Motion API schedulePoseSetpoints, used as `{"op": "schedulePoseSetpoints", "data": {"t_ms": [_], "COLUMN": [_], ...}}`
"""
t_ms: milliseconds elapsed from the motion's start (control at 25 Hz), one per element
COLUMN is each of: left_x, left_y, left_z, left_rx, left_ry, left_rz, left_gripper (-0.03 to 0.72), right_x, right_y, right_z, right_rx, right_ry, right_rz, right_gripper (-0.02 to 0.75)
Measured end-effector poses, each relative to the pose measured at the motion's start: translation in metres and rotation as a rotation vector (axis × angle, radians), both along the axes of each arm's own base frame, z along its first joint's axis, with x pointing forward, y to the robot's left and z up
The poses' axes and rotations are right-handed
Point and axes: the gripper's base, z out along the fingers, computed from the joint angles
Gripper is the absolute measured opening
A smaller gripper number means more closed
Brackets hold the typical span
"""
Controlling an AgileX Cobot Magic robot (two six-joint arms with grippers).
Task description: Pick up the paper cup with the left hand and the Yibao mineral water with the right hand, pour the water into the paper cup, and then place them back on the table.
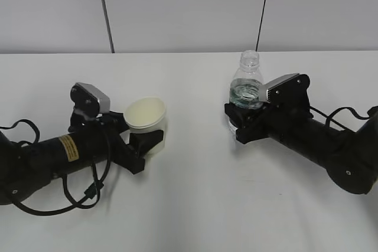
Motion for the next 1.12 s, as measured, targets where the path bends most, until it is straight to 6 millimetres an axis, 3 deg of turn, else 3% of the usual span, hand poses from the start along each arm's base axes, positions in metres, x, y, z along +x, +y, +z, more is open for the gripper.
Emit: {"op": "schedulePoseSetpoints", "data": {"t_ms": [280, 680, 880, 1120], "left_x": [-0.013, -0.018, -0.025, -0.023], "left_y": [-0.028, -0.038, -0.049, -0.056], "left_z": [0.001, 0.002, 0.002, 0.006], "left_rx": [0.000, -0.002, -0.004, -0.023], "left_ry": [-0.005, -0.006, -0.005, -0.013], "left_rz": [-0.091, -0.115, -0.144, -0.140], "left_gripper": [0.444, 0.443, 0.443, 0.443], "right_x": [0.000, -0.001, 0.000, 0.000], "right_y": [0.002, 0.004, 0.004, 0.004], "right_z": [0.010, 0.011, 0.030, 0.030], "right_rx": [-0.046, -0.135, -0.242, -0.272], "right_ry": [-0.033, -0.086, -0.197, -0.211], "right_rz": [0.035, 0.076, 0.097, 0.103], "right_gripper": [0.491, 0.490, 0.490, 0.490]}}
